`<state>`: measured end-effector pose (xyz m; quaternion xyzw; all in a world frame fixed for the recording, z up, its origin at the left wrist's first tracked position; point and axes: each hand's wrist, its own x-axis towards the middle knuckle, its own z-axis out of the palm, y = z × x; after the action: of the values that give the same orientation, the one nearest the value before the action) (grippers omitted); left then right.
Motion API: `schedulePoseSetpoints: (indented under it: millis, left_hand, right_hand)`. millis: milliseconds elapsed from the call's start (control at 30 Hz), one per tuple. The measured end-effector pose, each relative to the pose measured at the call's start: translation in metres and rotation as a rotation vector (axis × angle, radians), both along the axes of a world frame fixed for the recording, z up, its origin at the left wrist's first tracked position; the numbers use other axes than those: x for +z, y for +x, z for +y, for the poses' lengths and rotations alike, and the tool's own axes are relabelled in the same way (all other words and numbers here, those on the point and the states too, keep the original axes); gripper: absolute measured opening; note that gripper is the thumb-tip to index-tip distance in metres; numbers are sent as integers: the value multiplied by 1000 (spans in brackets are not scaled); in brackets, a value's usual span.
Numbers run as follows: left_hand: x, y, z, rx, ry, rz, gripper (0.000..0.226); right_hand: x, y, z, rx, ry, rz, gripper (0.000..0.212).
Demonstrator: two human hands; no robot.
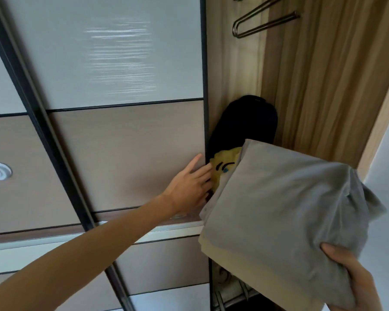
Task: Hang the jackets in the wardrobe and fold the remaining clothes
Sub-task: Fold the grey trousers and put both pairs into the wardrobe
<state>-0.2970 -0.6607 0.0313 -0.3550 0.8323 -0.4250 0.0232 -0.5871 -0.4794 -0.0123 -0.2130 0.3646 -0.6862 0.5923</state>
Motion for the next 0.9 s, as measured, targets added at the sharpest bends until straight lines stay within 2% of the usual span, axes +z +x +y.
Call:
schedulePoseSetpoints:
  millis: [33, 167, 267, 300, 367, 400, 467, 533, 600, 633, 667, 733, 767, 833, 900]
  left_hand:
    - [-1, 10, 3, 6, -9, 7, 45]
    - [1, 51, 18, 48, -34, 6, 38]
    - [3, 80, 29, 118, -44, -17, 39]
    - [3, 89, 33, 142, -45, -11, 39]
    - [1, 105, 40, 194, -51, 5, 37]
    - [0, 112, 42, 211, -63, 15, 35]
    - [-1, 122, 46, 229, -84, 83, 31]
    - [0, 129, 47, 211, -95, 210, 29]
    - [0, 131, 48, 188, -59, 432, 32]
    - [-1, 130, 48, 186, 15, 629, 36]
    - [0, 128, 48, 204, 170, 901, 40]
    - [5, 117, 52, 276, 665, 1533, 54]
    - [4, 115, 50, 299, 909, 1735, 62]
    - [-4, 119, 38, 299, 1303, 1928, 58]
    - [-13, 132, 26, 302, 1484, 2107, 55]
  right_hand:
    - [-2, -1, -9, 15, 22, 16, 36]
    - [2, 11, -24, 65, 78, 30, 18]
    - [1, 20, -32, 136, 69, 5, 22]
    - [-5, 20, -37, 155, 52, -24, 36]
    - [-13, 20, -47, 223, 45, -55, 91]
    - [-13, 22, -51, 201, 70, -35, 102]
    - [-7, 28, -56, 218, 68, -34, 79]
    - [-2, 39, -63, 287, -3, -91, 71]
    - [4, 49, -76, 288, -55, -217, 48]
    - [5, 55, -87, 351, -60, -296, 44]
    - [4, 62, -95, 430, -50, -322, 45]
    - [-9, 78, -107, 465, -25, -261, 48]
    - [-10, 85, -116, 479, -72, -267, 55]
    - [-10, 103, -135, 440, -106, -144, 63]
    - [-5, 126, -148, 423, -113, -27, 55]
